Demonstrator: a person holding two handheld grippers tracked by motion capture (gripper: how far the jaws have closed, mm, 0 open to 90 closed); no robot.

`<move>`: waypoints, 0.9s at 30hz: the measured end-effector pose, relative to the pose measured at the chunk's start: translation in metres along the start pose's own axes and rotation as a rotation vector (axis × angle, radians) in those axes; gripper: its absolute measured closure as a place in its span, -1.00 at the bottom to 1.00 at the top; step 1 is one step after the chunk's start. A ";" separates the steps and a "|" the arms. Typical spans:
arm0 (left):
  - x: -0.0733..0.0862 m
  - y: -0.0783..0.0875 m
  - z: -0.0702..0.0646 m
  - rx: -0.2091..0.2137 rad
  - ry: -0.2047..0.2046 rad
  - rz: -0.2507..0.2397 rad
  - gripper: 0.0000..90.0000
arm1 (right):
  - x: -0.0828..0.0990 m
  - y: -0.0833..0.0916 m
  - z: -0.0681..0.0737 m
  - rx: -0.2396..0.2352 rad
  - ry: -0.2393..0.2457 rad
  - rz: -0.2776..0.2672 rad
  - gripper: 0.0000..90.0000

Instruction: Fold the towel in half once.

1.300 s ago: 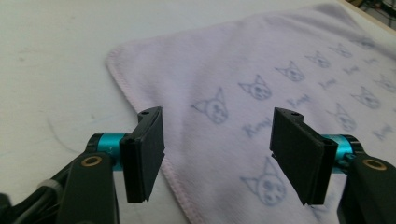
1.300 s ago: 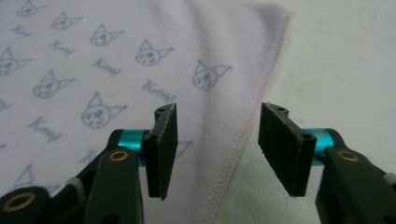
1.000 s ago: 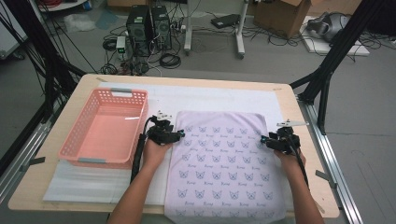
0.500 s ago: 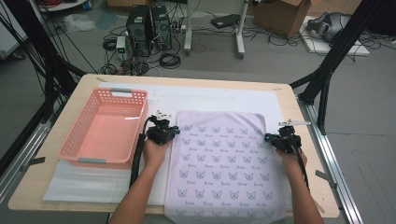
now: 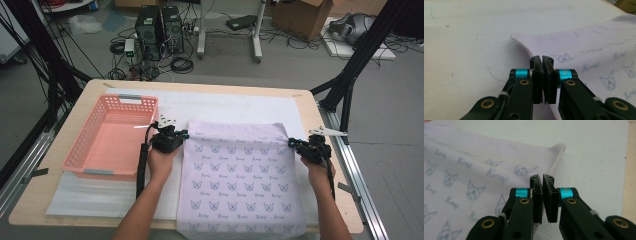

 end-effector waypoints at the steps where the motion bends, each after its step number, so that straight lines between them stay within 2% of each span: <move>1: -0.001 0.004 -0.003 0.007 -0.006 -0.004 0.93 | 0.000 0.004 0.001 -0.006 0.005 -0.008 0.93; 7: -0.001 0.027 -0.016 0.046 -0.046 -0.024 0.93 | 0.004 0.030 0.009 -0.049 0.023 -0.040 0.92; 11: 0.008 0.042 -0.024 0.090 -0.041 -0.023 0.92 | 0.013 0.048 0.017 -0.073 0.032 -0.056 0.92; 13: 0.015 0.050 -0.028 0.092 -0.066 -0.019 0.92 | 0.018 0.055 0.021 -0.082 0.035 -0.060 0.92; 20: 0.045 0.072 -0.042 0.137 -0.062 -0.019 0.92 | 0.041 0.073 0.034 -0.102 0.057 -0.044 0.92; 23: 0.058 0.079 -0.044 0.146 -0.068 -0.006 0.92 | 0.050 0.077 0.039 -0.108 0.055 -0.037 0.92; 27: 0.074 0.084 -0.049 0.172 -0.069 0.022 0.91 | 0.066 0.080 0.043 -0.112 0.049 0.002 0.92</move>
Point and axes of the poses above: each handheld gripper's, and its own axes: y roughly backward along the jaws, x roughly out of its underside, z roughly to its left, the point moved 5 cm from there along -y, roughly forward along the jaws, and after that the axes turned 3 degrees about x, right-handed, at the moved point
